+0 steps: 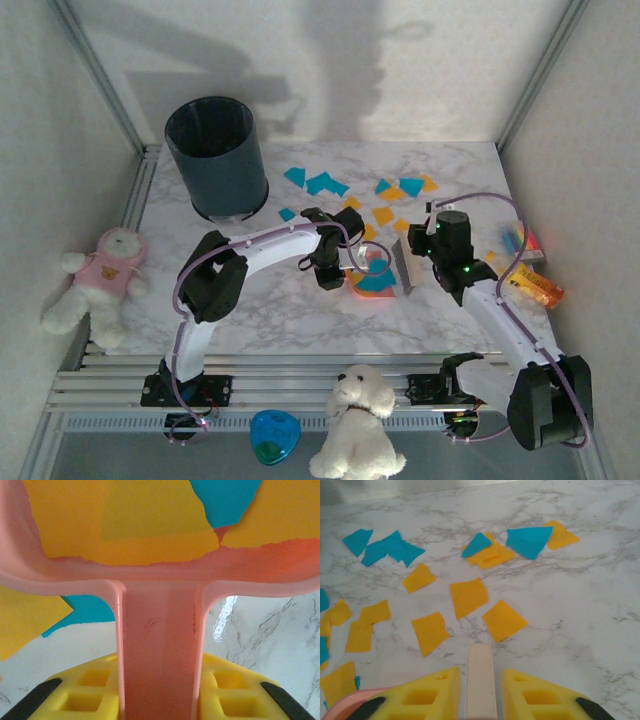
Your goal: Sweep away the paper scraps from the table
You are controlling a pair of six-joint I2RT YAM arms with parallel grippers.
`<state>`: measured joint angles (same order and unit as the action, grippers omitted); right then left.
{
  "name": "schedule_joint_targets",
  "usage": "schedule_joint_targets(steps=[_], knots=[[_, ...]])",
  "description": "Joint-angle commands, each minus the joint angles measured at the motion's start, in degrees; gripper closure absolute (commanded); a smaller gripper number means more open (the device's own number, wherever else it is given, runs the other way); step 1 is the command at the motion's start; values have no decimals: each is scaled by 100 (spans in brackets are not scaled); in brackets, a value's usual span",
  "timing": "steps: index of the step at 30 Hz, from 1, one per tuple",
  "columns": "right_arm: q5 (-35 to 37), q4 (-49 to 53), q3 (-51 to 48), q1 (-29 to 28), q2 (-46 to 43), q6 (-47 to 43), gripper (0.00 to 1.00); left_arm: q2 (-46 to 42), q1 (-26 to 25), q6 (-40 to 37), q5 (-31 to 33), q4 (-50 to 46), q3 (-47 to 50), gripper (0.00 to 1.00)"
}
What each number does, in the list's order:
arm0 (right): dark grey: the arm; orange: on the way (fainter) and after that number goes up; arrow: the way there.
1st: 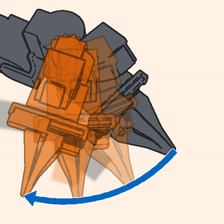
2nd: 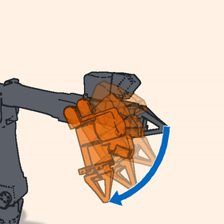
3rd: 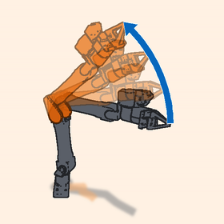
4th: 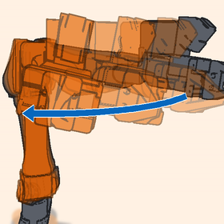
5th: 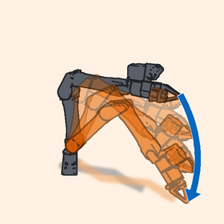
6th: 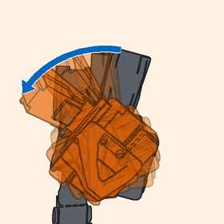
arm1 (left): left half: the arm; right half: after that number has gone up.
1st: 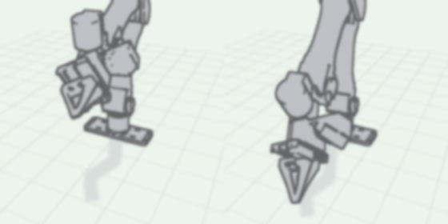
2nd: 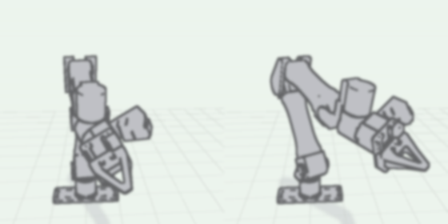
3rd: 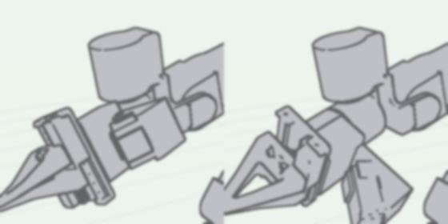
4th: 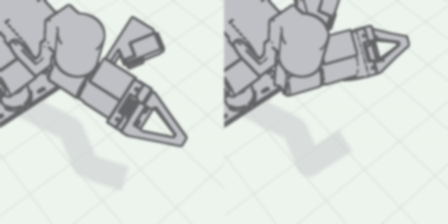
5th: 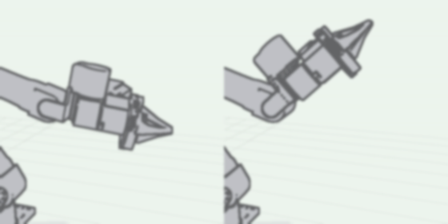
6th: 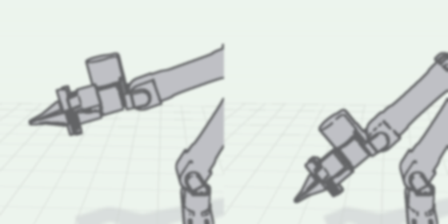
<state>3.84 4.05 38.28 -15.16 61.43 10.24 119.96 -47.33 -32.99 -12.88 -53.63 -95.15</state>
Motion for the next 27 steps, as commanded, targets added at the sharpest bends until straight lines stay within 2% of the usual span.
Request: schedule_joint_targets(steps=[1,14,27], knots=[[-392,226,107,-126,135,-26,100,-23,-66,-15,-56,-141,30,100],[-813,128,203,-235,230,212,100,-13,-66,-10,-61,-144,2,100],[-625,189,215,-237,50,257,100,-60,-66,-5,-74,-112,44,100]])
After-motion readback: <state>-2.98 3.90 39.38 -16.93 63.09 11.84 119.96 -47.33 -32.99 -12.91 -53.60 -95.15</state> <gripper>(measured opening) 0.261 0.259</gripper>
